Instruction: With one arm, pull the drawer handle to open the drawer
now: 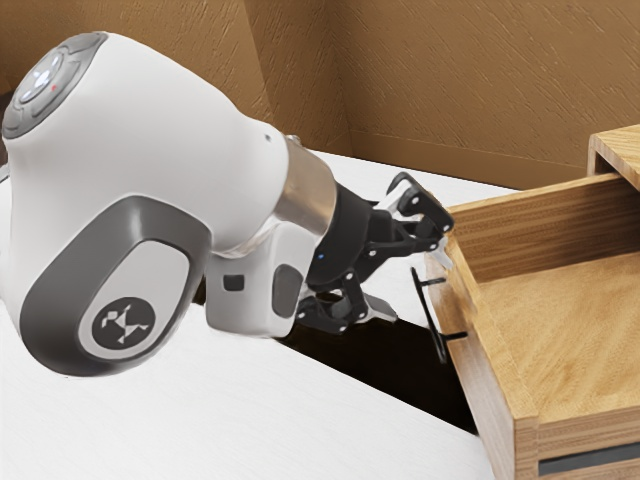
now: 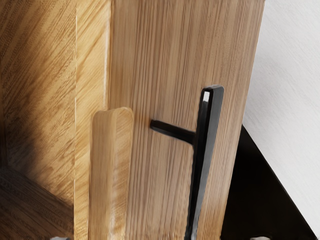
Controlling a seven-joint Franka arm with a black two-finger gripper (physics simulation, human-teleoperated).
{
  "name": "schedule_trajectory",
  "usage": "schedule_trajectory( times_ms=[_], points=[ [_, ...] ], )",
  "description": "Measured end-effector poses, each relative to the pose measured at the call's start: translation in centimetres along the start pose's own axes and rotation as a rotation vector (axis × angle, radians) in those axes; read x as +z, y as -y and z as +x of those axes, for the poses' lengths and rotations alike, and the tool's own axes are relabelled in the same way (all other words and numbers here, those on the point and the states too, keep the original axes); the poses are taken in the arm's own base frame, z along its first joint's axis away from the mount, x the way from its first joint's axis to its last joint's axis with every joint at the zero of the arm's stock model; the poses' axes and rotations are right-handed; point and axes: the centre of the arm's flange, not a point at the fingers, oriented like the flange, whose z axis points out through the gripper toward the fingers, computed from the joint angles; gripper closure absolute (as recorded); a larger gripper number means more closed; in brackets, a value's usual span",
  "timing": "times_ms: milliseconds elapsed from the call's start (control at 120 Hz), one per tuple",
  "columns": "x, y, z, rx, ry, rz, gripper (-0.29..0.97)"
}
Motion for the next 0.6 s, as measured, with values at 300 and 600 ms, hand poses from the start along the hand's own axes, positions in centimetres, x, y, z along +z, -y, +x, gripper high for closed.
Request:
schedule_trajectory(
  times_ms=[300,600],
  points=[
    [-3.2,2.3,0.0,0.018,0.014,0.074,0.07],
    [0.2,4.3,-4.7,-0.203,-0.083,-0.001,0.03]
  ],
)
